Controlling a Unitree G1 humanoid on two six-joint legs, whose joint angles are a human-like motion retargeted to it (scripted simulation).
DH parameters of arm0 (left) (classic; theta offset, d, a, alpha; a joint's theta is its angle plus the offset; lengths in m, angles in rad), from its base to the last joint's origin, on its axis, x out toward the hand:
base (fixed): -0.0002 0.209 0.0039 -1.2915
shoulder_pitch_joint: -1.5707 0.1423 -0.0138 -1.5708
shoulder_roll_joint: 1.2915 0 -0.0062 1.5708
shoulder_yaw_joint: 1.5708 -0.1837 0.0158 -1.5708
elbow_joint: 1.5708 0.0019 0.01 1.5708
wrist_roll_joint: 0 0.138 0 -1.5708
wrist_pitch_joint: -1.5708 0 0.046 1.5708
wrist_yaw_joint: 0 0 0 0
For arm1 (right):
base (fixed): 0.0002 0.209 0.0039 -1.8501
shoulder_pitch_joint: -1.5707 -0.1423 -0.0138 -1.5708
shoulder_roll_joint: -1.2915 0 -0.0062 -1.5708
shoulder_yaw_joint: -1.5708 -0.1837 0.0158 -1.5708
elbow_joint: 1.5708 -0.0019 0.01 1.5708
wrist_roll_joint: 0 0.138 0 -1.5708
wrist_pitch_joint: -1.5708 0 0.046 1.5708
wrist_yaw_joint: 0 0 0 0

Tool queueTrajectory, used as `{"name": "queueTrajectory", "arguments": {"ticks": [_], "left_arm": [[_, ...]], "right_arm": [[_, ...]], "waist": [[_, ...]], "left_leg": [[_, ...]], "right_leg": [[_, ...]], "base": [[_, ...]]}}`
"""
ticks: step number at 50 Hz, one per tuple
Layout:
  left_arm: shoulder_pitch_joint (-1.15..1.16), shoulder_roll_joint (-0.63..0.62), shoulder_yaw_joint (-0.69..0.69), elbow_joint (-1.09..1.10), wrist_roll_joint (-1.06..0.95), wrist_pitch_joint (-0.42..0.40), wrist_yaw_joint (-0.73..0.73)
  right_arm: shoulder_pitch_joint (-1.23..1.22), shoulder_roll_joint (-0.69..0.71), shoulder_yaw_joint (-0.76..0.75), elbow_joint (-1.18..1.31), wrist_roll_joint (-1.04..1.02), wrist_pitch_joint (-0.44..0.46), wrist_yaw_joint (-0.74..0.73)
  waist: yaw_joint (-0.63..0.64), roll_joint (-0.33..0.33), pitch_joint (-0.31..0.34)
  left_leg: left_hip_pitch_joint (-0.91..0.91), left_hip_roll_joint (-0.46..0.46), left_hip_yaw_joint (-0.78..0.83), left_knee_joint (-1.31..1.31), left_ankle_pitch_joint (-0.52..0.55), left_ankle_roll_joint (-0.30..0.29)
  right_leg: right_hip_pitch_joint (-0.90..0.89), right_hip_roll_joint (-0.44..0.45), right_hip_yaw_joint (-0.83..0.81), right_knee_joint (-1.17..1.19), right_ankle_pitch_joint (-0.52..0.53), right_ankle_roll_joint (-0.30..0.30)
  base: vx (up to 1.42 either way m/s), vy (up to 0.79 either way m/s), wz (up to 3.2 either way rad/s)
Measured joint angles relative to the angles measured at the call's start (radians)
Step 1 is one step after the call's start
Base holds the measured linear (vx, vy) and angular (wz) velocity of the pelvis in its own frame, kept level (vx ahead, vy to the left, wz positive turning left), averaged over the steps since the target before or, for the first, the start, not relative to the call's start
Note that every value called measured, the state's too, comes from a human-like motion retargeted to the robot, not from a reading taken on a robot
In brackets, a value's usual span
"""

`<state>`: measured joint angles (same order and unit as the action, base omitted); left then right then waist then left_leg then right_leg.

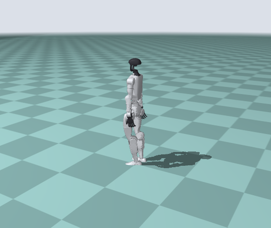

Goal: In place motions

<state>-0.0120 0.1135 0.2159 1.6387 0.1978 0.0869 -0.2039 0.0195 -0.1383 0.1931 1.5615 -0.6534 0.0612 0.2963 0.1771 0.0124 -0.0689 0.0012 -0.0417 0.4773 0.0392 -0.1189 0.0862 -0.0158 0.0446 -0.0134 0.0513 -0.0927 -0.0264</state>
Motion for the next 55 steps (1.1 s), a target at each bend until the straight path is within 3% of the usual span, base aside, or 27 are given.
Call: {"name": "queueTrajectory", "arguments": {"ticks": [3,5,7,10,16,20,25,30,45,55], "left_arm": [[-0.019,0.002,-0.012,-0.007,-0.008,-0.002,-0.009],[-0.046,0.007,-0.037,-0.005,-0.015,0.0,-0.018],[-0.057,0.01,-0.046,-0.007,-0.023,-0.008,-0.019],[-0.072,0.017,-0.052,-0.018,-0.029,-0.012,-0.029],[-0.089,0.046,-0.082,-0.02,-0.025,-0.013,-0.043],[-0.081,0.059,-0.072,-0.015,-0.012,-0.007,-0.028],[-0.045,0.044,-0.014,-0.023,-0.054,-0.017,-0.023],[0.023,0.027,0.022,-0.033,-0.055,-0.023,-0.051],[0.076,0.025,0.023,-0.011,-0.013,-0.012,-0.052],[0.066,0.017,-0.006,-0.033,0.007,-0.009,-0.039]], "right_arm": [[0.0,0.002,0.006,-0.013,-0.004,-0.005,0.004],[-0.014,0.004,-0.01,-0.023,-0.003,-0.006,0.016],[-0.019,0.007,-0.009,-0.037,0.004,-0.01,0.02],[-0.031,0.012,-0.004,-0.058,0.024,-0.015,0.023],[-0.033,0.019,0.008,-0.086,0.028,-0.031,0.027],[-0.018,0.018,0.014,-0.074,0.016,-0.035,0.032],[-0.024,0.009,0.013,-0.057,-0.019,-0.023,0.042],[-0.025,0.001,0.0,-0.047,-0.006,-0.015,0.02],[-0.017,-0.019,-0.019,-0.009,0.052,-0.001,0.012],[-0.014,-0.009,-0.006,-0.015,0.031,-0.003,0.017]], "waist": [[0.036,-0.004,0.005],[-0.144,0.0,-0.006],[-0.22,0.003,-0.015],[-0.255,0.013,-0.015],[-0.318,0.023,0.012],[-0.278,-0.009,0.006],[-0.207,-0.014,0.017],[-0.248,-0.003,0.01],[-0.269,-0.001,0.019],[-0.222,0.008,0.022]], "left_leg": [[-0.009,-0.002,0.046,-0.003,0.005,0.011],[-0.011,0.0,-0.14,0.007,-0.009,-0.02],[-0.031,0.008,-0.207,0.015,-0.008,-0.034],[-0.057,0.015,-0.229,0.011,-0.001,-0.027],[-0.059,0.023,-0.286,0.003,0.022,-0.023],[-0.044,0.004,-0.265,0.005,0.022,-0.026],[-0.021,0.018,-0.199,0.011,0.013,-0.034],[-0.02,0.019,-0.215,0.011,0.013,-0.036],[-0.029,0.016,-0.254,0.024,0.026,-0.045],[-0.031,-0.008,-0.207,0.02,0.033,-0.012]], "right_leg": [[-0.014,0.006,0.046,0.01,0.013,0.004],[-0.029,-0.028,-0.137,0.022,-0.002,0.015],[-0.061,-0.045,-0.198,0.045,0.01,0.031],[-0.11,-0.045,-0.177,0.091,0.024,0.075],[-0.121,-0.017,-0.08,0.104,0.029,0.052],[-0.085,-0.022,-0.12,0.065,0.015,-0.009],[-0.062,-0.026,-0.063,0.05,0.018,0.01],[-0.054,-0.017,-0.091,0.03,0.026,0.0],[-0.04,-0.015,-0.125,0.017,0.028,-0.011],[-0.034,0.011,-0.093,0.007,0.037,-0.028]], "base": [[-0.01,-0.07,-0.13],[-0.08,-0.1,3.29],[-0.11,-0.11,1.93],[-0.13,-0.09,0.43],[-0.06,-0.04,0.5],[0.08,0.02,-0.17],[0.03,0.05,-0.59],[0.04,0.03,0.1],[0.0,0.02,0.11],[0.02,0.02,-0.19]]}}
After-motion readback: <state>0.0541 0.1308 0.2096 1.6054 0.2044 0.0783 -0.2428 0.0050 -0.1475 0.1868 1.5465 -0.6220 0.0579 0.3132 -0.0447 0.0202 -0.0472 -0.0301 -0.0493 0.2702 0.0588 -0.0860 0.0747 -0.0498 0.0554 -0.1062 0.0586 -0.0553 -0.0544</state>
